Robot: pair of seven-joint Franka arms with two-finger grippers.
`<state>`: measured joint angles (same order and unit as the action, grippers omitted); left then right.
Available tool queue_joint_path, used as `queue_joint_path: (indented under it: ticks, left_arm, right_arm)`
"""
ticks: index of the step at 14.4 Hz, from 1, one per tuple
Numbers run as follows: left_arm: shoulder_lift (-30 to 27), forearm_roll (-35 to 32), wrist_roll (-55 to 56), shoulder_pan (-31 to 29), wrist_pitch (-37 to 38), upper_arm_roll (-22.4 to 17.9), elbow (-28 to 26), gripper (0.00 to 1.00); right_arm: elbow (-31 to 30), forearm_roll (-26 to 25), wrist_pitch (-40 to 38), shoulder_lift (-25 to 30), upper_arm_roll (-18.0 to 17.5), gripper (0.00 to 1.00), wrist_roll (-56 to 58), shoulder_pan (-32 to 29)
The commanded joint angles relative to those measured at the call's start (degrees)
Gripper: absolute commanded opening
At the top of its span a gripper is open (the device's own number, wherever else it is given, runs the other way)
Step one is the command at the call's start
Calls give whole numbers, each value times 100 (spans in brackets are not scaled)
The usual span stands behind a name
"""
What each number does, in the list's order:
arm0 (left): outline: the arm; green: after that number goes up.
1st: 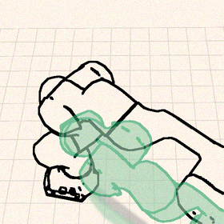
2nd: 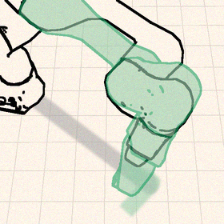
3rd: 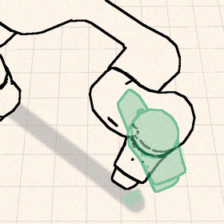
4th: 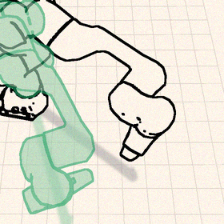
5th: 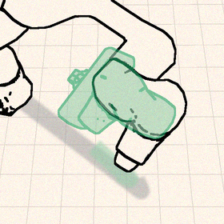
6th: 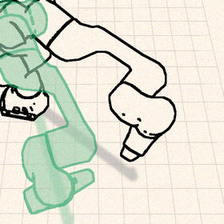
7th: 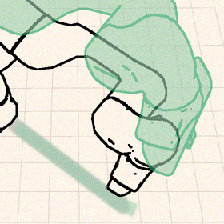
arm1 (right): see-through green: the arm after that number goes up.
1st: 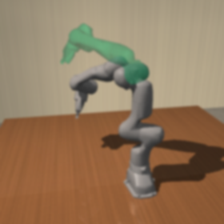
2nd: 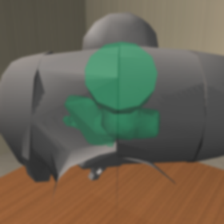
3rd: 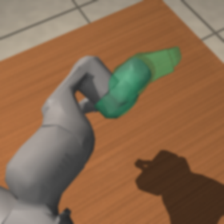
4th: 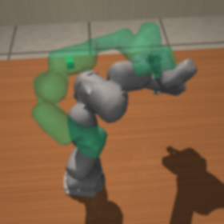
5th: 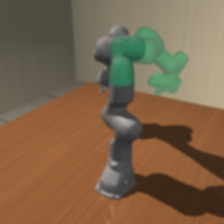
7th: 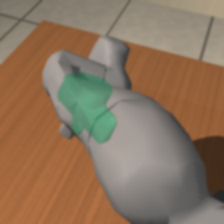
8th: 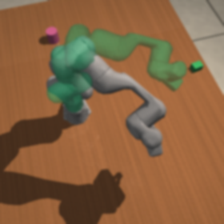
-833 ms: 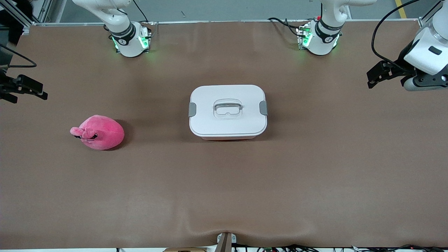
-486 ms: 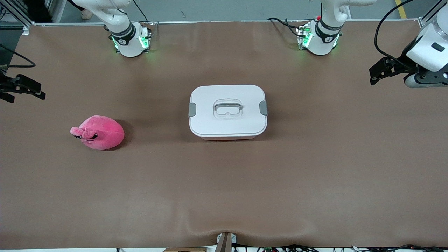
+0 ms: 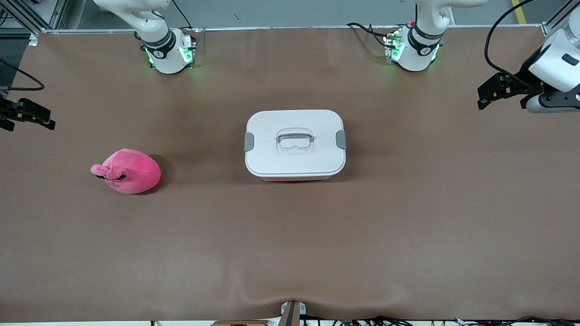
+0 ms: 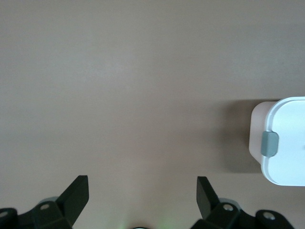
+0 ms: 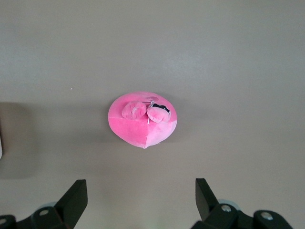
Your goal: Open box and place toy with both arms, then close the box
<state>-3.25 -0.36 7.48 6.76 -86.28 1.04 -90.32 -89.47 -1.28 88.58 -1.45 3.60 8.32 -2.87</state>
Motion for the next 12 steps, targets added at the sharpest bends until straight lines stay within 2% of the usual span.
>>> queue_joint_path:
  ticks: [1,6,8,12]
  left_arm:
    - [44,115,-27,-26,112,-16,120,100]
    - [114,62,61,53,112,27,111,100]
    - [167,62,611,114,112,54,120,100]
    - [307,80,1711,176,112,413,137,100]
  right_arm:
    - [-18,-109,1,93,27,100,-94,103]
    - [-9,-118,18,66,27,100,-59,94]
    - [-9,-109,10,66,27,100,-67,103]
    - [-9,-101,1,66,18,100,-94,120]
